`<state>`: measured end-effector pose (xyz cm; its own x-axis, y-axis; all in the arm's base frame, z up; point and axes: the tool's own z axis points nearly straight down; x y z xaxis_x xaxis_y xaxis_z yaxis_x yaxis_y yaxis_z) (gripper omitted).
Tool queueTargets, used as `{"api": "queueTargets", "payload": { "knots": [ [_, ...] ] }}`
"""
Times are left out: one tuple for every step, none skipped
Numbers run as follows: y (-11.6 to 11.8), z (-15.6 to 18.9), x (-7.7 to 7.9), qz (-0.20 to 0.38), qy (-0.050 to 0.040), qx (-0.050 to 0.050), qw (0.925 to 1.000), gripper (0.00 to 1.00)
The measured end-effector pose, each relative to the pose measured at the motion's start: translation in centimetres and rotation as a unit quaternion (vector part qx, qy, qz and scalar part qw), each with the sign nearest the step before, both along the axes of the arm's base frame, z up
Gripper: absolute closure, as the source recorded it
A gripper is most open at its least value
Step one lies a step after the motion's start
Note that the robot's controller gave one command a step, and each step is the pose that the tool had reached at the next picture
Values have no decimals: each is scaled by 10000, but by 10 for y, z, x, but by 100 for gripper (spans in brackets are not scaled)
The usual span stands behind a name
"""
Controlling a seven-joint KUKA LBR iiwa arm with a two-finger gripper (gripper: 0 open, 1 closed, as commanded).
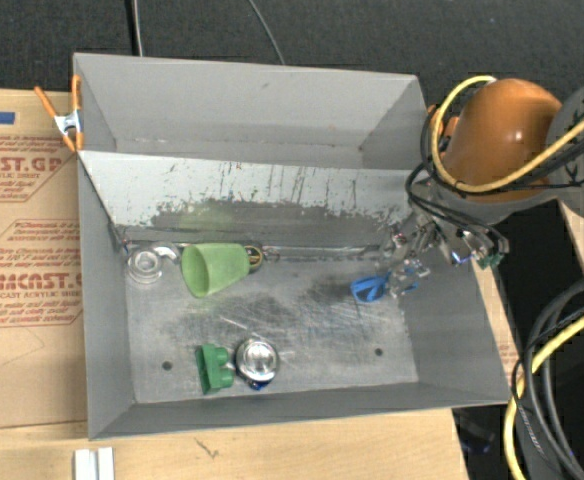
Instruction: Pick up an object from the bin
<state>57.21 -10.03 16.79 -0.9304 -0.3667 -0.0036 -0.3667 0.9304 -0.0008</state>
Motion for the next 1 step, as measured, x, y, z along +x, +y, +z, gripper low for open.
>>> {"api": "queueTargets", "payload": {
  "knots": [
    [1, 3, 1, -1, 4, 4, 10000, 100]
  ]
}}
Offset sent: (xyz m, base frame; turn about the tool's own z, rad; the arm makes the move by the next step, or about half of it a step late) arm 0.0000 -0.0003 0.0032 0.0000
